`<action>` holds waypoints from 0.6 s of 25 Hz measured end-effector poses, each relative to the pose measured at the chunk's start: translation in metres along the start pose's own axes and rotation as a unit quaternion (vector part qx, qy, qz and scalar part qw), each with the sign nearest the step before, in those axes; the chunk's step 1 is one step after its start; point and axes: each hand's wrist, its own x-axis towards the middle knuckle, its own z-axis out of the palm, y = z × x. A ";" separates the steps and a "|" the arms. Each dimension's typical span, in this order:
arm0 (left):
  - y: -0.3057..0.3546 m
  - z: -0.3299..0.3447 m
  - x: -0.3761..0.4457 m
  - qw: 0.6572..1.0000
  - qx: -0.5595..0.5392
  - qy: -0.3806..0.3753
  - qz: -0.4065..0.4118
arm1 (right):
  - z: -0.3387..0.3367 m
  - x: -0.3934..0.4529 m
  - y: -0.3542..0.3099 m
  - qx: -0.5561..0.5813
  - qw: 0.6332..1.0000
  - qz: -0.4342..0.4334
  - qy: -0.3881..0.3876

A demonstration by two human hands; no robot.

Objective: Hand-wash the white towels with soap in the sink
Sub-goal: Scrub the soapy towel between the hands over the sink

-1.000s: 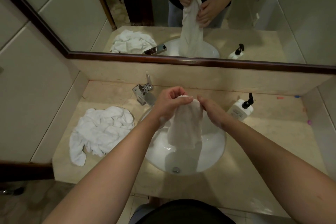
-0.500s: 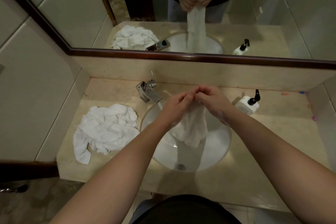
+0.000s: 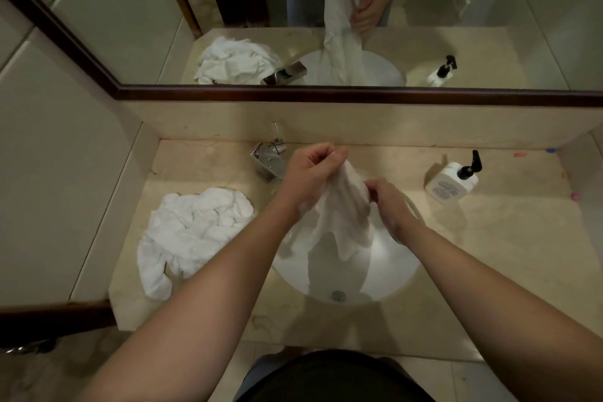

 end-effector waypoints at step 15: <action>0.017 -0.031 0.017 0.969 0.125 -0.202 -0.067 | 0.005 -0.027 -0.087 0.031 0.993 -0.091 0.067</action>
